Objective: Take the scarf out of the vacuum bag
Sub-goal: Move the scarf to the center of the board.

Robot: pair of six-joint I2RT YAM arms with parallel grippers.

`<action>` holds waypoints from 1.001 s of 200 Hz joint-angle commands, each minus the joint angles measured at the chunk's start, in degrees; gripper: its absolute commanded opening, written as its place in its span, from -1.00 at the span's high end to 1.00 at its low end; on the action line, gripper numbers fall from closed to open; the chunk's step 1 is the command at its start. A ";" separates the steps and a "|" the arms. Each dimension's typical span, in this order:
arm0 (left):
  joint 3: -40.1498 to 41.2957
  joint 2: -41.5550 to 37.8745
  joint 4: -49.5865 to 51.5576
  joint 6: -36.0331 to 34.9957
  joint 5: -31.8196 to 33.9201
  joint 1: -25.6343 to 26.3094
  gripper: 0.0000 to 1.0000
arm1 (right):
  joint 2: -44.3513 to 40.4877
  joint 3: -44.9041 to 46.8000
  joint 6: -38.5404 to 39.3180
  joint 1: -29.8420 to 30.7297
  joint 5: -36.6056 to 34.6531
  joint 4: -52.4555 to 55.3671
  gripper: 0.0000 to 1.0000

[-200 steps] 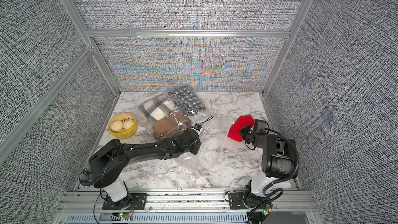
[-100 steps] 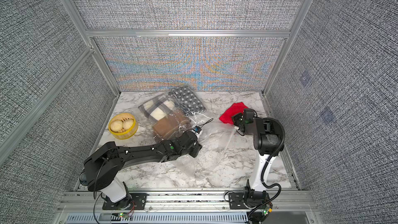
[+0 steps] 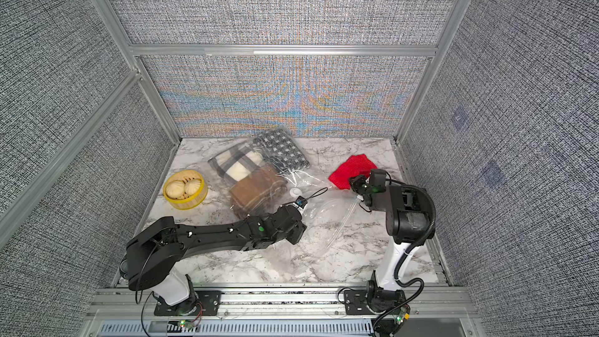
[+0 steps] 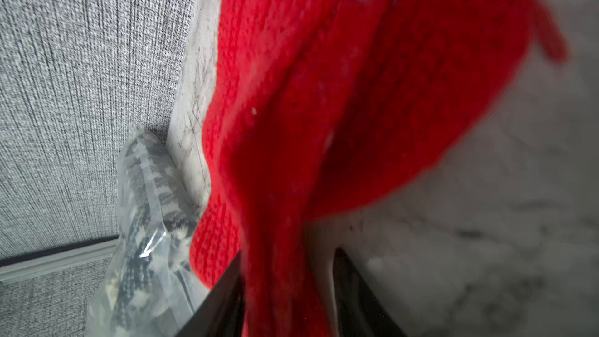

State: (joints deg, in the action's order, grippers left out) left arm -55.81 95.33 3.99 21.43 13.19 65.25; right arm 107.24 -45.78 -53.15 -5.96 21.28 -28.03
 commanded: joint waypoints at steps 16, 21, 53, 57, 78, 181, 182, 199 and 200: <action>0.88 -1.24 0.39 0.28 1.41 0.32 -0.13 | -4.25 3.73 6.33 -0.14 -0.96 9.80 -0.05; 0.83 -1.38 0.49 0.31 1.40 0.39 -0.13 | -3.55 2.98 6.66 -0.41 0.37 10.26 -0.05; 0.77 -1.82 0.58 0.37 1.10 0.40 -0.13 | 2.81 0.55 3.15 -1.43 4.72 3.19 -0.05; 0.85 -1.94 0.50 0.29 1.06 0.40 -0.14 | 3.44 0.31 2.64 -1.30 4.74 2.29 -0.06; 0.55 -1.57 0.96 0.42 1.97 0.40 -0.14 | 5.38 -2.57 2.08 -0.45 3.07 3.25 -0.06; -0.98 -0.71 2.24 1.27 2.57 0.40 -0.09 | 16.35 -19.75 -0.73 2.61 0.51 5.83 0.96; -0.97 -0.69 2.25 1.26 2.60 0.40 -0.09 | 16.43 -19.94 -0.77 2.57 0.43 5.94 0.96; -1.38 -0.67 2.67 1.08 3.04 0.40 -0.09 | 18.09 -23.25 -0.92 2.75 -0.62 6.97 0.96; -1.39 -0.62 2.68 1.08 3.10 0.40 -0.09 | 18.18 -23.50 -0.96 2.77 -0.71 7.09 0.96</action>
State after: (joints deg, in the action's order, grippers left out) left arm -56.66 94.83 5.61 22.13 15.00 65.65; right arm 123.48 -66.08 -53.43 -3.42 23.94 -26.09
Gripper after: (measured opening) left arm 0.545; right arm 0.069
